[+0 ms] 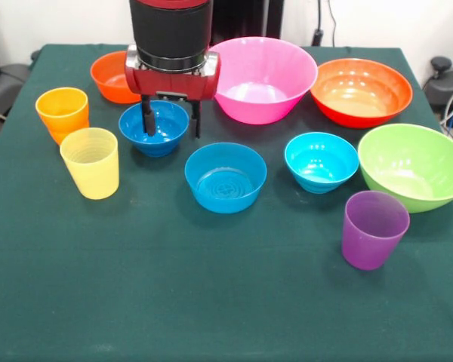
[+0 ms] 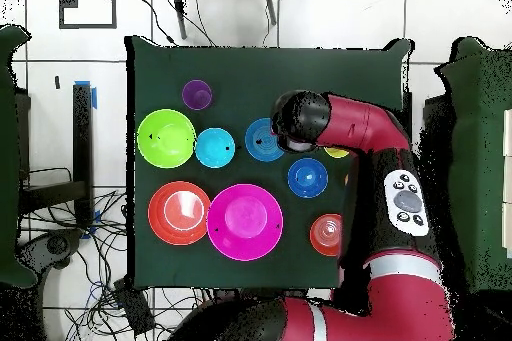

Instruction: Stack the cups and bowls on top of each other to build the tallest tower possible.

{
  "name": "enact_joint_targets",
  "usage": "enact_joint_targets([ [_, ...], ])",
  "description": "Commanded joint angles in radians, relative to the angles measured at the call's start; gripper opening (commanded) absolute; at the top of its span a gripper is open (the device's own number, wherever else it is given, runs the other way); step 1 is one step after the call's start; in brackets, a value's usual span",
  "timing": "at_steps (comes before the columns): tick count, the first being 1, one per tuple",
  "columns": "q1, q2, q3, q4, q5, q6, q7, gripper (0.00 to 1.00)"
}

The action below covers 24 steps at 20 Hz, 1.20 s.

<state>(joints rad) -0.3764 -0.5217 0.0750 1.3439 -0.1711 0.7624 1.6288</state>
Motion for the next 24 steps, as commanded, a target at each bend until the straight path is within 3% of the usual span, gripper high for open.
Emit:
enact_joint_targets([
  [1, -0.022, 0.033, 0.096, -0.071, -0.074, 0.103, -0.165, 1.0],
  [13, -0.095, 0.055, 0.139, -0.144, -0.101, 0.165, -0.26, 1.0],
  [24, -0.102, 0.055, 0.157, -0.112, -0.12, 0.128, -0.233, 1.0],
])
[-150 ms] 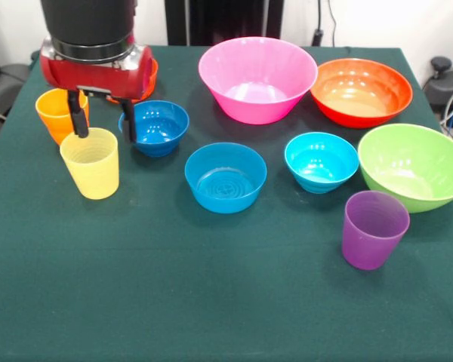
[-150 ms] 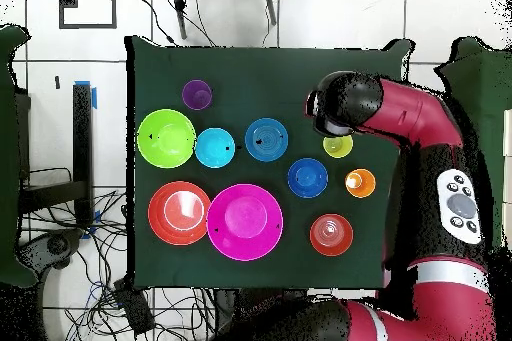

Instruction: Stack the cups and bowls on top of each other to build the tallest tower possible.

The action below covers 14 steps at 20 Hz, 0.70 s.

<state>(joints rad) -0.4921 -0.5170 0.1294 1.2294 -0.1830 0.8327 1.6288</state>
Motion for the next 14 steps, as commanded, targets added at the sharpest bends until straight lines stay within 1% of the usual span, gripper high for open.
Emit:
enact_joint_targets([
  [1, 0.016, 0.051, 0.103, 0.003, -0.108, 0.054, -0.227, 1.0],
  [10, 0.032, 0.072, 0.11, 0.019, -0.107, 0.004, -0.187, 1.0],
  [14, 0.038, 0.073, 0.11, 0.02, -0.108, 0.0, -0.176, 1.0],
])
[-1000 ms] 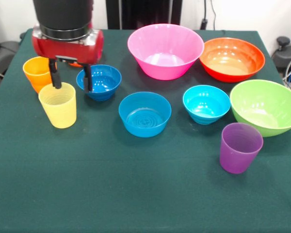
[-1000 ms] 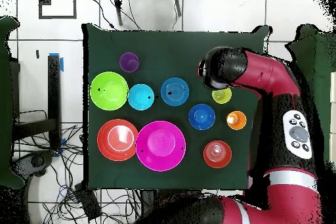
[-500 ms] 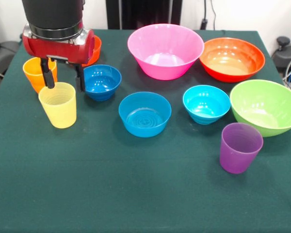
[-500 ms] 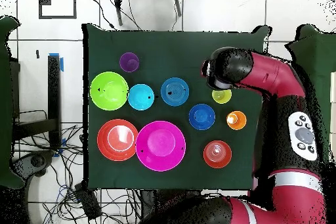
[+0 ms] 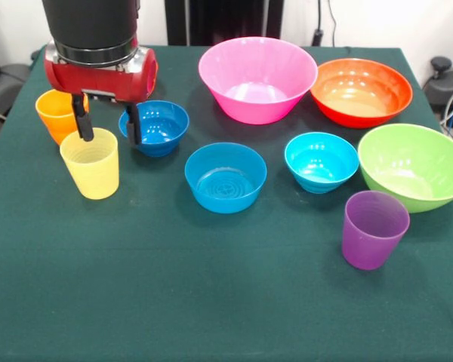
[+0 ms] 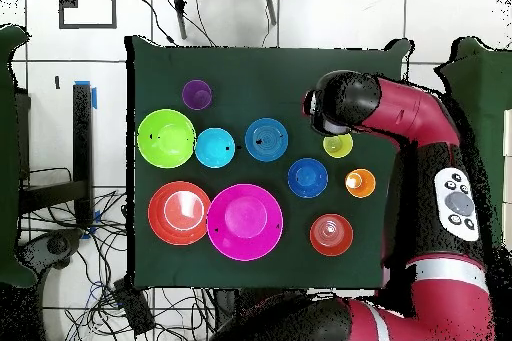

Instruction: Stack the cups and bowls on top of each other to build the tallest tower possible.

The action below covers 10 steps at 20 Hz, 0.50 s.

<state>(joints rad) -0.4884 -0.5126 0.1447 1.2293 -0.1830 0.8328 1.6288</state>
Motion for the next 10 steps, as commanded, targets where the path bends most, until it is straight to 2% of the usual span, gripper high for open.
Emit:
enact_joint_targets([
  [1, 0.034, 0.07, 0.095, 0.02, -0.108, -0.001, -0.176, 1.0],
  [10, 0.024, 0.095, 0.106, 0.026, -0.106, -0.03, -0.177, 1.0],
])
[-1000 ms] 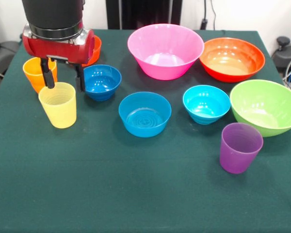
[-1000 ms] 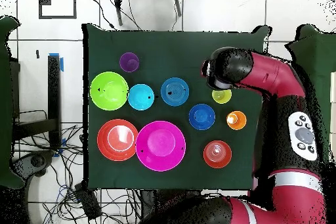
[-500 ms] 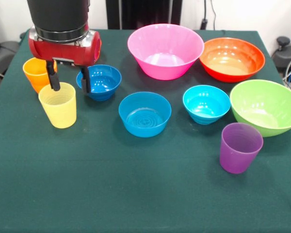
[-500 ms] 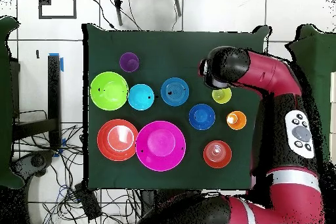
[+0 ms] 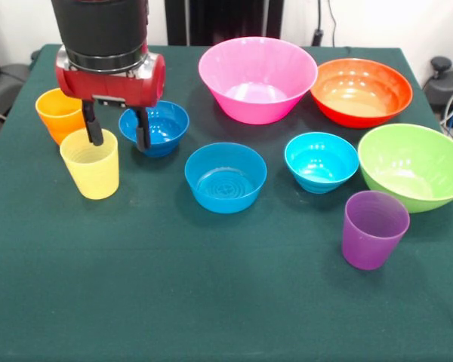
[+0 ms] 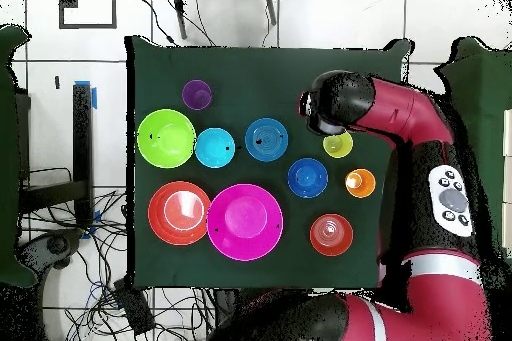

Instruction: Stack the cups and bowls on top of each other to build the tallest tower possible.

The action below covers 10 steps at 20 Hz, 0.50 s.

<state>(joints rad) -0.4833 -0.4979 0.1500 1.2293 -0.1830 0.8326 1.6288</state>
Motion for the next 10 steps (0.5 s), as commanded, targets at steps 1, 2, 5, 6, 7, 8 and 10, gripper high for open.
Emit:
enact_joint_targets([
  [1, 0.017, 0.082, 0.103, 0.029, -0.106, -0.037, -0.179, 1.0],
  [2, 0.016, 0.085, 0.103, 0.028, -0.107, -0.038, -0.18, 1.0],
  [5, 0.012, 0.089, 0.106, 0.039, -0.11, -0.058, -0.177, 1.0],
  [6, 0.012, 0.086, 0.105, 0.047, -0.111, -0.066, -0.173, 1.0],
  [7, 0.012, 0.084, 0.104, 0.054, -0.111, -0.072, -0.17, 1.0],
  [8, 0.012, 0.087, 0.103, 0.057, -0.113, -0.081, -0.166, 1.0],
  [10, 0.014, 0.09, 0.103, 0.057, -0.115, -0.083, -0.165, 1.0],
])
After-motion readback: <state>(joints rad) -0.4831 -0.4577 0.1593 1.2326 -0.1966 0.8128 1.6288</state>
